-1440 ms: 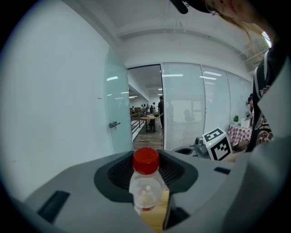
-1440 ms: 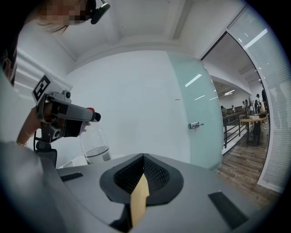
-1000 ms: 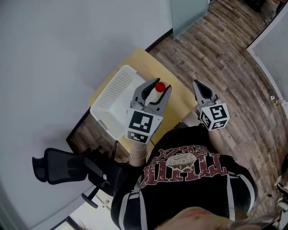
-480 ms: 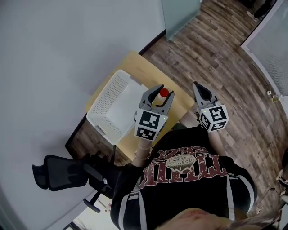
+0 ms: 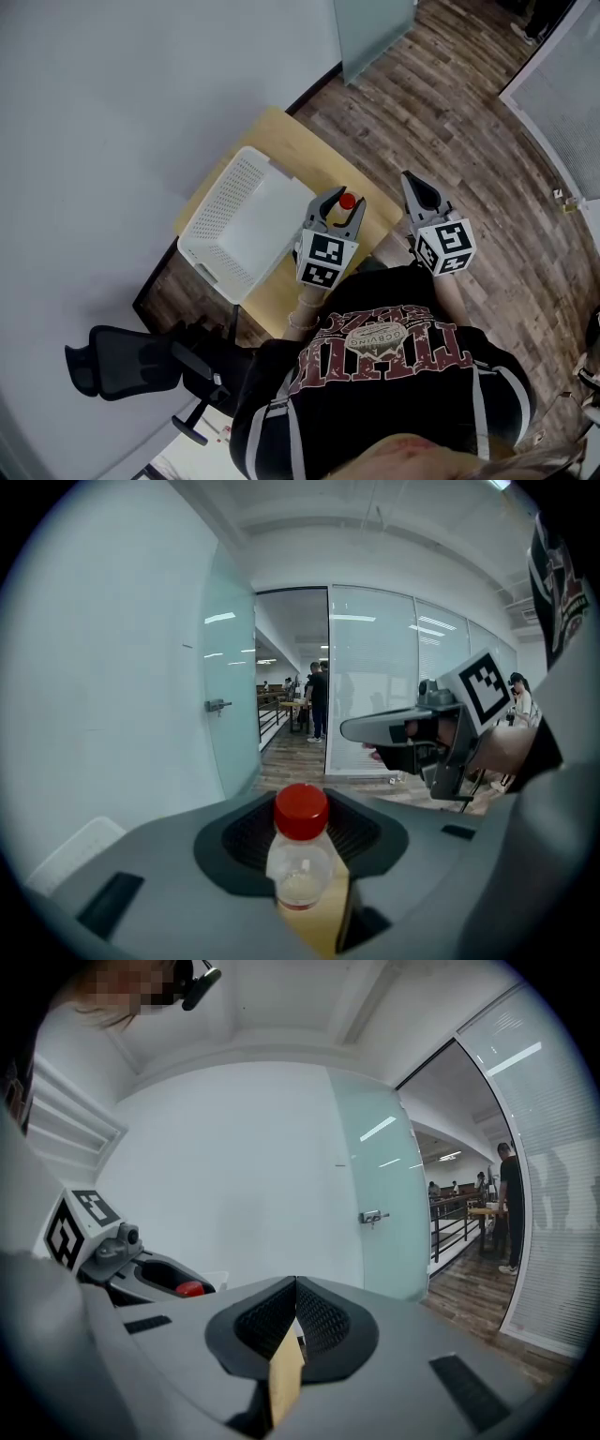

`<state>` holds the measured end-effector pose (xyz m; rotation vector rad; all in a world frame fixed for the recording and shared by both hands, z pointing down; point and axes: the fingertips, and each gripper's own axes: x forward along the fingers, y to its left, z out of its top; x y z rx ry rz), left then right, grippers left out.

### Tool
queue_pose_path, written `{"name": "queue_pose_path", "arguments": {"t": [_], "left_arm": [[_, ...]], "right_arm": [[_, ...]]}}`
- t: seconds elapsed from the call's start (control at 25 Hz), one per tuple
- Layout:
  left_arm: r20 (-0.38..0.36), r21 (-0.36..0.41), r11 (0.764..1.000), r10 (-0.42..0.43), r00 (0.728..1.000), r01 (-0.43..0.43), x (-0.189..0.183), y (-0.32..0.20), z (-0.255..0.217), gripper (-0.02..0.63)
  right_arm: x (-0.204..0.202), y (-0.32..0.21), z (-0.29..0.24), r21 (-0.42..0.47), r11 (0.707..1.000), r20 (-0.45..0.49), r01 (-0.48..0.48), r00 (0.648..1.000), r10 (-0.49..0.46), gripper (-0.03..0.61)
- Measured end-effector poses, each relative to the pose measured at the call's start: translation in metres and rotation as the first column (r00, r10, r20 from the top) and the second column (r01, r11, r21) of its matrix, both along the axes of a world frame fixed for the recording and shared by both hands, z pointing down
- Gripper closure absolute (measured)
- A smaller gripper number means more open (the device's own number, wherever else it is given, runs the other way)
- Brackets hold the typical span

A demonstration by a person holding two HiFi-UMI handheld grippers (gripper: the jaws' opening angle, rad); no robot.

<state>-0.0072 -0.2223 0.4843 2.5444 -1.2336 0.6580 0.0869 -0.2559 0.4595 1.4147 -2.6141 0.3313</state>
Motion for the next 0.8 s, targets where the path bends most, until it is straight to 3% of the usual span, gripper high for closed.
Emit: {"name": "queue_pose_path", "arguments": {"t": [0.8], "left_arm": [[0.032,-0.097,0.994,-0.05,0.998,0.053,-0.003,0.009,0.076,0.428]], "right_arm": [[0.007,-0.003,0.003,-0.005,1.0,-0.019,-0.015,1.0,0.015,0.561]]}}
